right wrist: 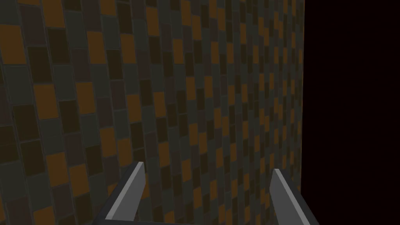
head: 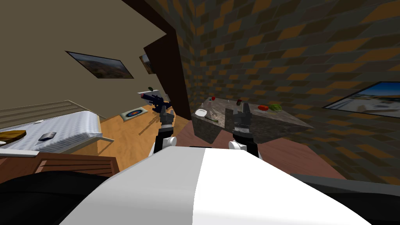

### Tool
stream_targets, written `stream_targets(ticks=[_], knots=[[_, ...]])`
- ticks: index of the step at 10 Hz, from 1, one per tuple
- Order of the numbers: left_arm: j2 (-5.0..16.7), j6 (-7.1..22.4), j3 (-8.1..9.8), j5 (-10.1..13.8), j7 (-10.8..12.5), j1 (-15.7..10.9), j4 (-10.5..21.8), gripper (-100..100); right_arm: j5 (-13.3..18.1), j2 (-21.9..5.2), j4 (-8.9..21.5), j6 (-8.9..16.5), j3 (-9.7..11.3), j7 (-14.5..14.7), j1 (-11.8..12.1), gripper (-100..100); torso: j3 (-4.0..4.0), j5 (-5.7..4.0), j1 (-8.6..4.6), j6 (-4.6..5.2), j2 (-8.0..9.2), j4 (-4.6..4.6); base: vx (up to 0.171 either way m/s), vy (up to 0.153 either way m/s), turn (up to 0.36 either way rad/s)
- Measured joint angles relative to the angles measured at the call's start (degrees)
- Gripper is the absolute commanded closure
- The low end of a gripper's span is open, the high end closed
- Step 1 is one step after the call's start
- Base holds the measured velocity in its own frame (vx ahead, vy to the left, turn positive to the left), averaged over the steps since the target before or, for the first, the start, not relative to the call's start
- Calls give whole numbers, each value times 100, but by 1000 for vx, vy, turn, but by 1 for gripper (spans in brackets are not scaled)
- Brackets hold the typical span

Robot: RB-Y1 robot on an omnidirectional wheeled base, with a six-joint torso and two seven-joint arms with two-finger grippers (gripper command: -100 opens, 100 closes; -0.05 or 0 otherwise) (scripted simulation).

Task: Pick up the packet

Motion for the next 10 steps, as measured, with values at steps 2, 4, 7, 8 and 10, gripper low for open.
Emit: stream_targets(ticks=[2, 4, 7, 8, 10], knots=[[0, 0, 0, 0, 0, 0, 0, 0, 56, -234, 48, -17, 21, -44, 41, -100, 7, 1, 8, 0, 12, 2, -50, 36, -9], [-1, 0, -1, 0, 0, -1, 0, 0, 161, -563, 231, -56, 58, -102, 44, -100, 15, 4, 18, 0, 27, 6, -82, 62, -2], [-1, 0, -1, 0, 0, -1, 0, 0, 317, -1053, 422, -108, 145, -190, 140, -100, 15, 3, 16, 0, 26, 6, -67, 49, 5], [-1, 0, -1, 0, 0, -1, 0, 0, 402, -1227, 587, -102, 196, -213, 101, -100, 16, 4, 20, -1, 27, 6, -50, 51, 4], [-1, 0, -1, 0, 0, -1, 0, 0, 497, -1549, 807, -226, 256, -252, 196, -100, 10, 5, 26, -1, 18, 4, -38, 70, 8]])
